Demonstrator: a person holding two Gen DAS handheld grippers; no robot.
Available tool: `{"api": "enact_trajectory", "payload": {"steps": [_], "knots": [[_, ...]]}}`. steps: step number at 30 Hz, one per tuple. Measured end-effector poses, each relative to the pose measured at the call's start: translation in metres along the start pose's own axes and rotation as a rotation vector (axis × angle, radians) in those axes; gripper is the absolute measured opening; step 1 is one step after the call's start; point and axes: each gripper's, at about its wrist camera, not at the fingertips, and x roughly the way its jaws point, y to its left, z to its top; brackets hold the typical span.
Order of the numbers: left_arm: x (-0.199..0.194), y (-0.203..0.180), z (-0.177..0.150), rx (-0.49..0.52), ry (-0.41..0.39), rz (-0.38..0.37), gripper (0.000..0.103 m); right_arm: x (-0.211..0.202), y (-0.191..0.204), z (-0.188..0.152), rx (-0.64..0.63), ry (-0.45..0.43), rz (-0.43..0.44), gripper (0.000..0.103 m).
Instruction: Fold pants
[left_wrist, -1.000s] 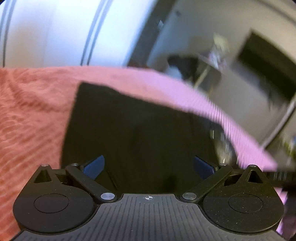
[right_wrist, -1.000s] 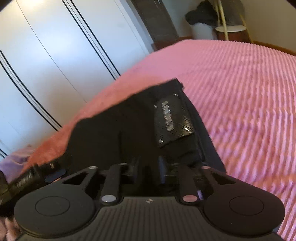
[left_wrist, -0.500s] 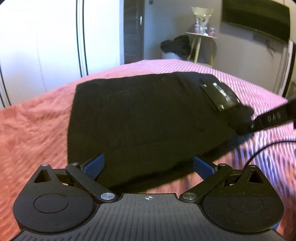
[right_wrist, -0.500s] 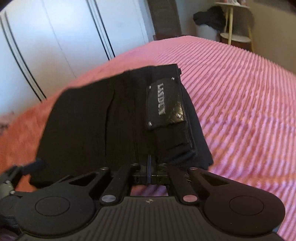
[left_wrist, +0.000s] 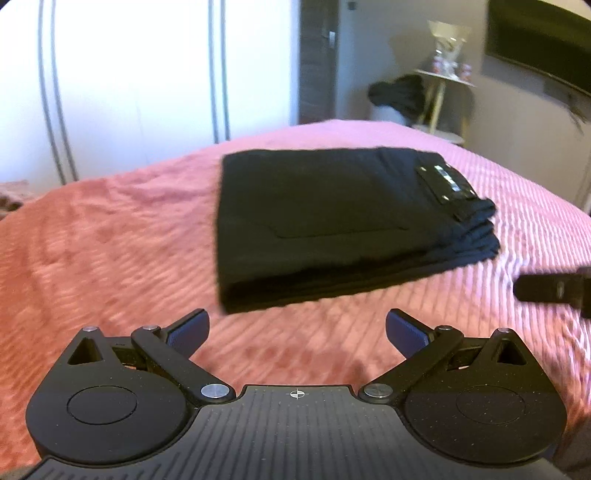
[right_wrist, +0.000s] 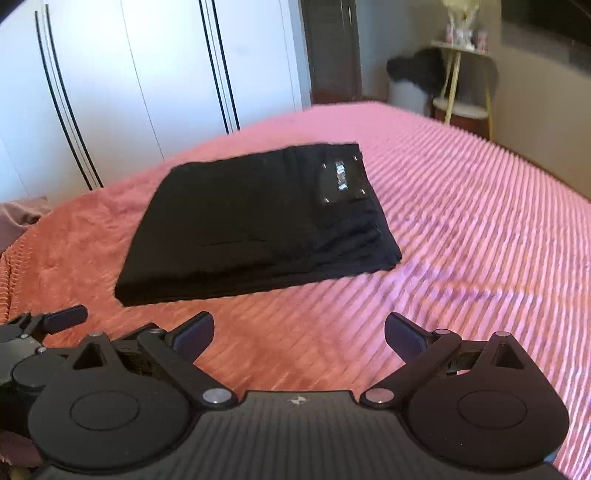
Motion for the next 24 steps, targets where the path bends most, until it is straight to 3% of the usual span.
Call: {"api": "enact_trajectory", "payload": {"steps": [4,9,13,16,20,24], "knots": [[-0.019,0.013,0.001,-0.062,0.005,0.052,0.103,0.006,0.021,-0.007,-0.107,0.076,-0.093,0.099],[-0.041,0.018,0.015,-0.044,-0.015,0.117,0.103,-0.008,0.028,-0.006,-0.117,-0.008,-0.046,0.099],[-0.057,0.029,0.035,-0.093,-0.022,0.087,0.103,-0.005,0.032,-0.005,-0.112,-0.026,-0.028,0.099],[-0.062,0.035,0.048,-0.092,-0.072,0.081,0.103,0.0,0.037,-0.005,-0.121,-0.055,-0.057,0.099],[-0.041,0.035,0.043,-0.068,-0.1,0.154,0.103,0.009,0.045,-0.004,-0.157,-0.118,-0.112,0.099],[-0.007,0.036,0.029,-0.11,-0.037,0.146,0.103,0.028,0.042,-0.006,-0.179,-0.112,-0.113,0.099]]}}
